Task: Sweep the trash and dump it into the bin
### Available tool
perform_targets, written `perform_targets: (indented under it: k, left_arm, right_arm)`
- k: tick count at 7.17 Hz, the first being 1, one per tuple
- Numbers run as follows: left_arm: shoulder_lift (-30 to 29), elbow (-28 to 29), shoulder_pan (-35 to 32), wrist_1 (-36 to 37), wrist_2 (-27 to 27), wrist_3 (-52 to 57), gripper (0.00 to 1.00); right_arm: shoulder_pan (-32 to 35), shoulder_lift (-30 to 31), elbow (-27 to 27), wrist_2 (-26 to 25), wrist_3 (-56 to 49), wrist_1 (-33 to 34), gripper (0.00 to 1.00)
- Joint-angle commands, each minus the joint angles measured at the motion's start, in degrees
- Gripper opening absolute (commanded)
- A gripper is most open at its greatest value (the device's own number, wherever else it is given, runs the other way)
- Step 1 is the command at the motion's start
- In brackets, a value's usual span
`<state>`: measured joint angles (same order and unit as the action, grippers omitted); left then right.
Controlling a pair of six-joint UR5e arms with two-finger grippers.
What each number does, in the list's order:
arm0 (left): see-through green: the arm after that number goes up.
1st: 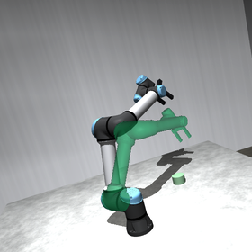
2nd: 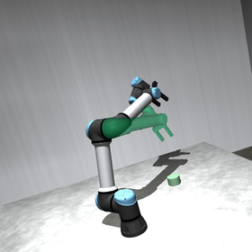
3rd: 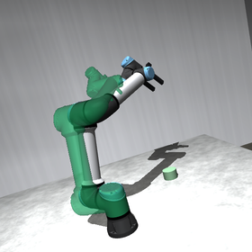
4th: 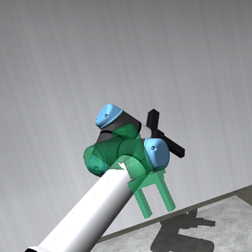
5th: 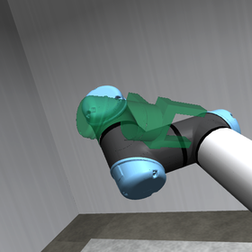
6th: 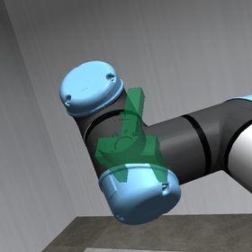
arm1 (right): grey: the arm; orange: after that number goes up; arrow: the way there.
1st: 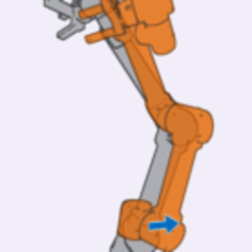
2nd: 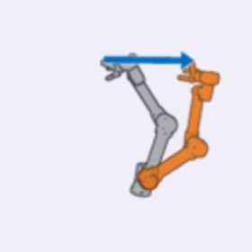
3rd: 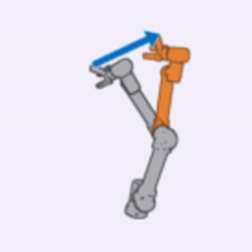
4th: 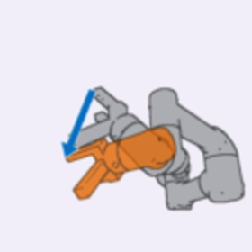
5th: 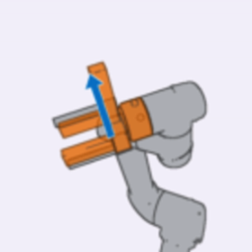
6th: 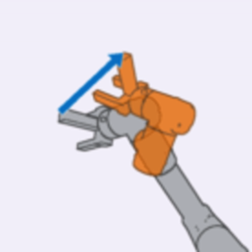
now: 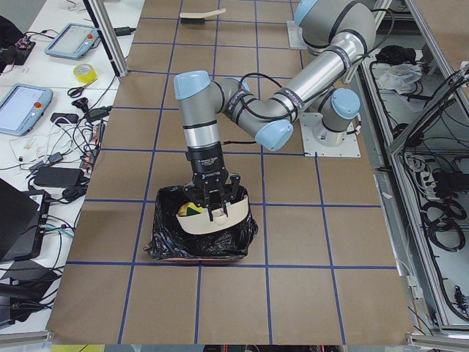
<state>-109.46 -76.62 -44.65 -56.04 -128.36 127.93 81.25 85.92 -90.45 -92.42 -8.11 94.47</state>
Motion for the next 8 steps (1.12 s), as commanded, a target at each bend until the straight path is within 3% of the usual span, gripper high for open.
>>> perform_targets:
  k: [1, 8]
  left_arm:
    - [-0.05, -0.37, -0.09, 0.4, -1.97, -0.66, 0.12]
    - [2.5, -5.38, -4.04, 0.93, -7.33, -2.07, 0.12]
  right_arm:
    - [2.95, 1.18, 0.19, 5.99, 2.31, -2.51, 1.0]
    - [9.89, 2.76, -0.34, 3.05, 0.91, -3.32, 1.0]
